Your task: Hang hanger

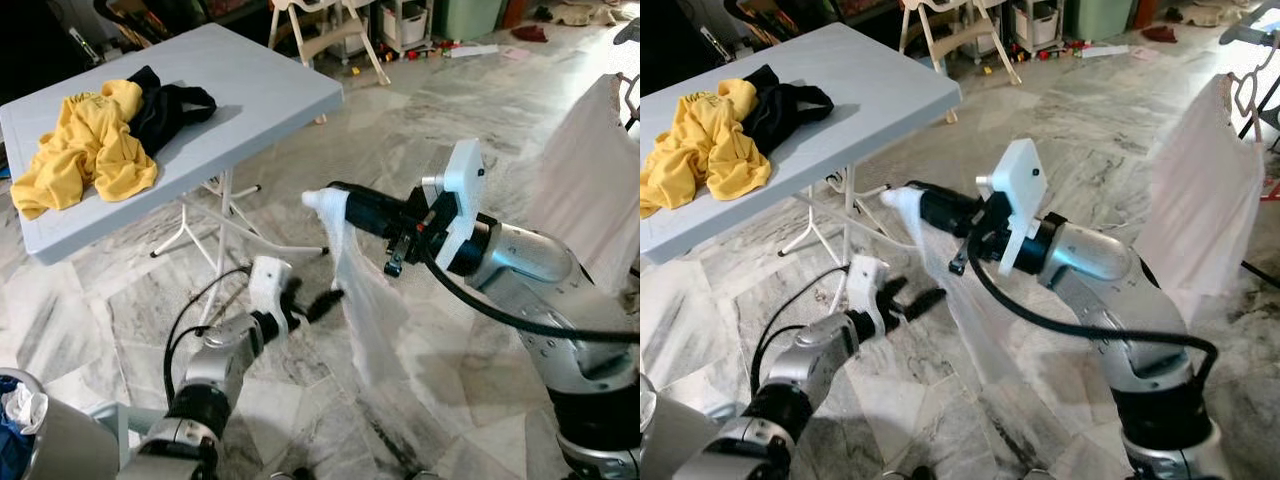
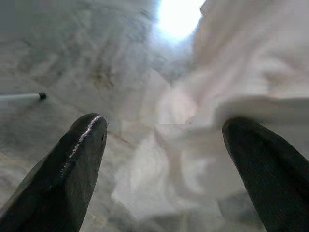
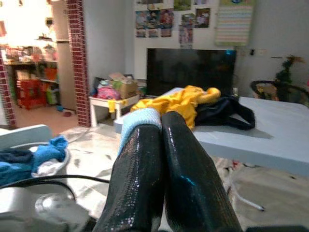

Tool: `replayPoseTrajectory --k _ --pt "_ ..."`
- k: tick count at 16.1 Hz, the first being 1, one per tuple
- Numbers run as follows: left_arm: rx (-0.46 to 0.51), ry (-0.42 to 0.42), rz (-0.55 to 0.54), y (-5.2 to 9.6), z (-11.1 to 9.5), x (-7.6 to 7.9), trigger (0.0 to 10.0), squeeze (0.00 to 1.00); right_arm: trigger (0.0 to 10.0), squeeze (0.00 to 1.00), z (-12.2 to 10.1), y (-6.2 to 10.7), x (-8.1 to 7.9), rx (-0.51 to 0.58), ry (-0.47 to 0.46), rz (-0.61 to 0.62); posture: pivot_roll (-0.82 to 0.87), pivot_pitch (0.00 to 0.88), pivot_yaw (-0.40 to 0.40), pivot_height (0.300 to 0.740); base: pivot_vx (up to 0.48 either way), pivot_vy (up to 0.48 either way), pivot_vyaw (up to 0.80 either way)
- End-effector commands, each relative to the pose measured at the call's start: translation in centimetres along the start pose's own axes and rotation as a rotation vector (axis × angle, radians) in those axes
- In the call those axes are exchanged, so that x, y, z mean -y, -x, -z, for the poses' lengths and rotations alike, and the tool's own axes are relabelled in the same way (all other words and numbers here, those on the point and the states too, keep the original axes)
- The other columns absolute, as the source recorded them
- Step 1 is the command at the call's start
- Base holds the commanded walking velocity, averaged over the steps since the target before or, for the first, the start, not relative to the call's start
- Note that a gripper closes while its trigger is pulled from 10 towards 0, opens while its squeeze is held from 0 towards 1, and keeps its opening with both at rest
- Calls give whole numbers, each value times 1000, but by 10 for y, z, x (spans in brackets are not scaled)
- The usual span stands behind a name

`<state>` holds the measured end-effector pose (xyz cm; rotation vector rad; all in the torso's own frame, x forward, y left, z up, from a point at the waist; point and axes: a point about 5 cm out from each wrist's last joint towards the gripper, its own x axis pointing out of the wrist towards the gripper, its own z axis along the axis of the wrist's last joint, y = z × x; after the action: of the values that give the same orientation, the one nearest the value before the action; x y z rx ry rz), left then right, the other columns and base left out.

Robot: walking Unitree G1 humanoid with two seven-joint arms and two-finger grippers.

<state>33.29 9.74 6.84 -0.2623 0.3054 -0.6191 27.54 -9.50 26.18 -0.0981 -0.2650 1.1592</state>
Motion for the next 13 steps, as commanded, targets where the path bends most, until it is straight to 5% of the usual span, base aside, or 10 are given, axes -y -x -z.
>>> replayPoseTrajectory --k 1,4,5,7,10,11,13 --pt "35 24 -33 3 -6 -9 10000 0 0 0 -9 -2 -8 32 7 -38 -248 147 165 740 0 0 0" --pt "75 105 12 -1 -16 -7 10000 0 0 0 -10 0 -16 39 -20 -56 -255 149 173 740 0 0 0" --pt "48 114 35 -3 -11 -3 4941 0 0 0 -10 -1 -20 40 -31 -68 -256 147 174 740 0 0 0" --pt "19 126 109 -8 -2 10 0 0 0 0 -9 -1 -27 38 -60 -77 -255 143 175 740 0 0 0" --pt "-67 175 247 -7 15 27 0 0 0 0 -2 1 -30 25 -77 -54 -250 138 179 740 0 0 0" --pt "-118 167 308 -2 25 30 10000 0 0 0 -2 2 -30 22 -75 -55 -250 136 180 740 0 0 0" --pt "-116 143 274 0 26 24 10000 0 0 0 -2 2 -30 14 -73 -62 -248 136 183 740 0 0 0"
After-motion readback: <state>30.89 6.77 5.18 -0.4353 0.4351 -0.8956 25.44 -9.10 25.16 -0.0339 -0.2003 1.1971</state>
